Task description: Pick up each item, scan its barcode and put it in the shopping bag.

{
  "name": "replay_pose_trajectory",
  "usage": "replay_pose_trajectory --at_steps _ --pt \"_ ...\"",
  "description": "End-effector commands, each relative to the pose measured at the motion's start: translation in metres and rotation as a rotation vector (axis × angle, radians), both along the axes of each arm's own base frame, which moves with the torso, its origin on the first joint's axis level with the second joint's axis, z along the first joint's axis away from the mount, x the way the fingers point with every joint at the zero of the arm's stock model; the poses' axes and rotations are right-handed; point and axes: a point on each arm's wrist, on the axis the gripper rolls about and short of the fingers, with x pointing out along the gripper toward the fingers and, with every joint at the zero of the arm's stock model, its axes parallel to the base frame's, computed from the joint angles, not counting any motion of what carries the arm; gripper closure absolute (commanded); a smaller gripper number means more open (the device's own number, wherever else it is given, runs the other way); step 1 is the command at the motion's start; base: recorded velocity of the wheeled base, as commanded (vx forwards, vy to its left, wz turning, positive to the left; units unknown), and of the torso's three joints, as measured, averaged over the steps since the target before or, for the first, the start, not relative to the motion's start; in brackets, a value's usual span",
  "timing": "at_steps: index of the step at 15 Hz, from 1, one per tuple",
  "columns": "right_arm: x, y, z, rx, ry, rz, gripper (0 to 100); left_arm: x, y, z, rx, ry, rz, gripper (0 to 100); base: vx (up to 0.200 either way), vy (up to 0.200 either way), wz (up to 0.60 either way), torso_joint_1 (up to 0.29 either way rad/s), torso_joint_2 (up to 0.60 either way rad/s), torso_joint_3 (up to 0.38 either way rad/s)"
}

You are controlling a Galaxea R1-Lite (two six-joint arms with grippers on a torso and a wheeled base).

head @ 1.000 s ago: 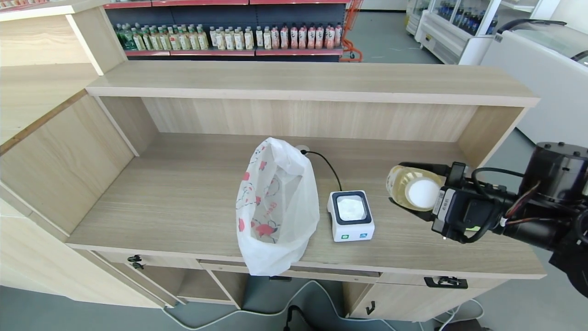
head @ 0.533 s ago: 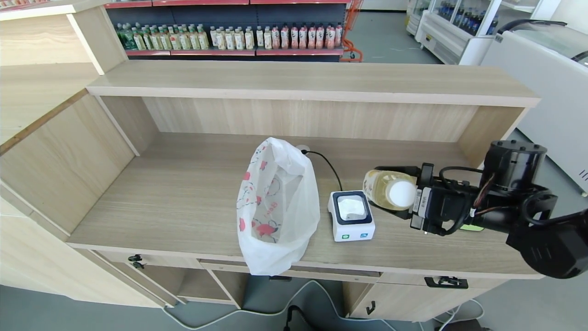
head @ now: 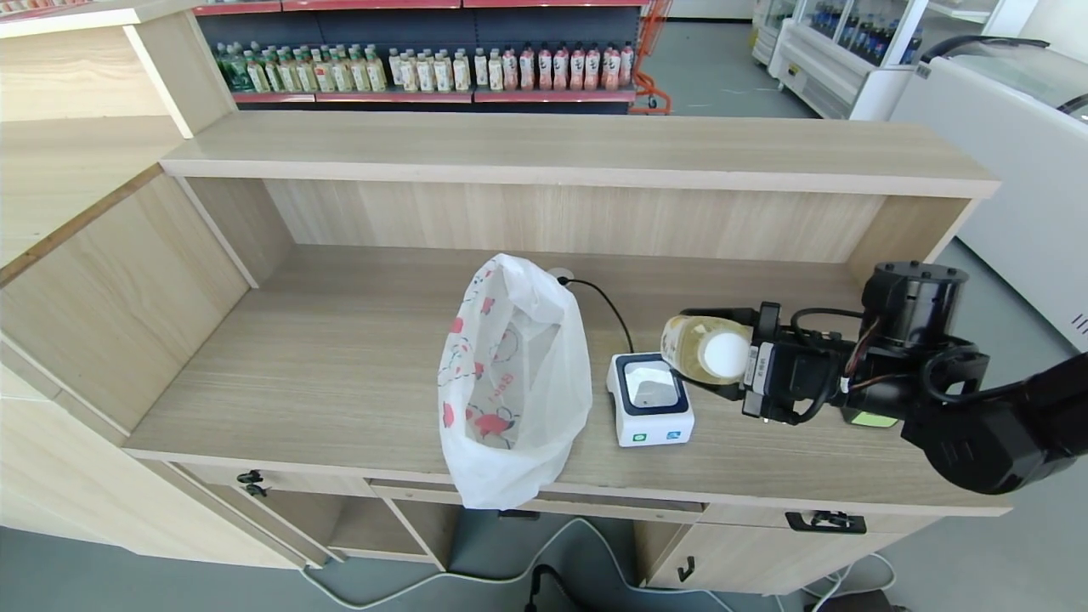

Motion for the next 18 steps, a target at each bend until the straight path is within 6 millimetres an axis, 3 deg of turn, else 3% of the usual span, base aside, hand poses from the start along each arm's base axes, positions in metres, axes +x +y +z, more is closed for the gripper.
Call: replay_pose_trajectory --at_steps 1,18 --pt "0.001 0.000 -0.004 -0.004 0.010 -0.002 100 0.000 0.000 0.000 0.000 0.000 0.000 0 0.000 0.000 0.00 0.000 0.00 0.000" --pt "0.013 0.002 -0.016 -0.010 0.034 0.014 100 0.000 0.000 0.000 0.000 0.000 0.000 0 0.000 0.000 0.00 0.000 0.00 0.000"
